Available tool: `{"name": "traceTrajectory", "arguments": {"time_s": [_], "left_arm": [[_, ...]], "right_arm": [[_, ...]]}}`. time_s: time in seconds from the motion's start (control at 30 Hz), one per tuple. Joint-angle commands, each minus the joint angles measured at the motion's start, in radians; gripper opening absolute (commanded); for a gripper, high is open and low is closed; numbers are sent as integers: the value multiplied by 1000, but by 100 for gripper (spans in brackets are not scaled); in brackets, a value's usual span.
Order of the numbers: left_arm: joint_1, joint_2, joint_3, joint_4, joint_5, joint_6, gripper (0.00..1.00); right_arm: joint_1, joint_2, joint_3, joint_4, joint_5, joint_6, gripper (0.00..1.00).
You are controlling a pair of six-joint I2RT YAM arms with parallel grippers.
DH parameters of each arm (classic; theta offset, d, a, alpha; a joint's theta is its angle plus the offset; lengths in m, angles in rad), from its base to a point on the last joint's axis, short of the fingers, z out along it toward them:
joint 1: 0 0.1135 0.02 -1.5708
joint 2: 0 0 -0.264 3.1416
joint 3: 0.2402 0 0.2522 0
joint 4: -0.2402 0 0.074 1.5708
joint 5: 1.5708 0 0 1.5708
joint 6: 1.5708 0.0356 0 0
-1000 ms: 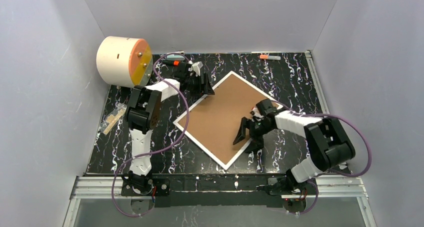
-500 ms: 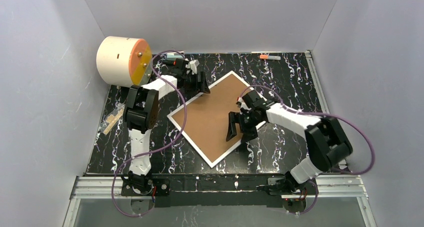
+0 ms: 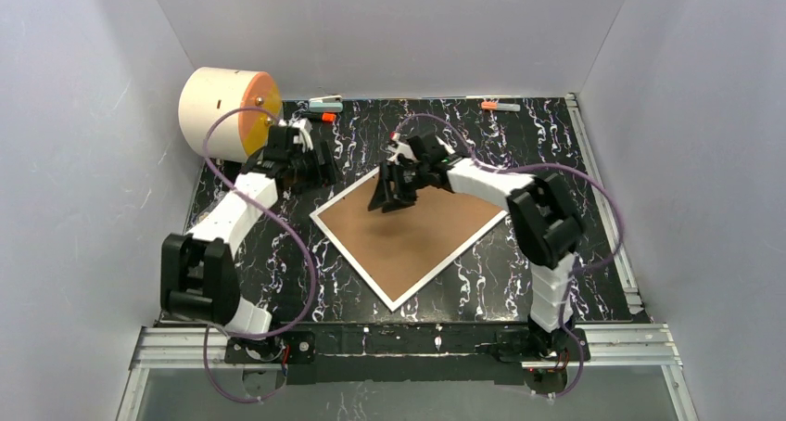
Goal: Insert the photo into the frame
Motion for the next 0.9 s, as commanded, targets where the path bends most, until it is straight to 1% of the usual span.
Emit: {"name": "traceTrajectory", "arguments": {"time_s": [0.0,0.1,0.17,0.2,0.27,0.33,0.43,0.67,0.87], "left_arm": [[20,-112,-169,-62,-58,-96,75],[27,-132,-248,-52,-34,-133,64],[32,-121,-286,-51,-23,-147,54],[33,-117,-304,-47,-20,-153,51],[34,-117,-342,-26,-27,-161,46],[35,-110,-360,-12,-34,-163,44],[36,-88,-374,0,-34,-160,39],[35,-57,-416,31,-47,-151,33],[35,-54,-440,34,-61,-145,31]], "right_arm": [[72,173,165,175,-150,77,58],[131,277,269,163,-211,58,45],[162,319,307,164,-250,47,36],[172,332,320,155,-257,37,32],[180,346,328,155,-268,26,28],[183,365,329,154,-292,25,26],[188,396,340,109,-317,3,25],[191,421,324,85,-278,-14,24],[192,442,327,59,-252,-24,25]]}}
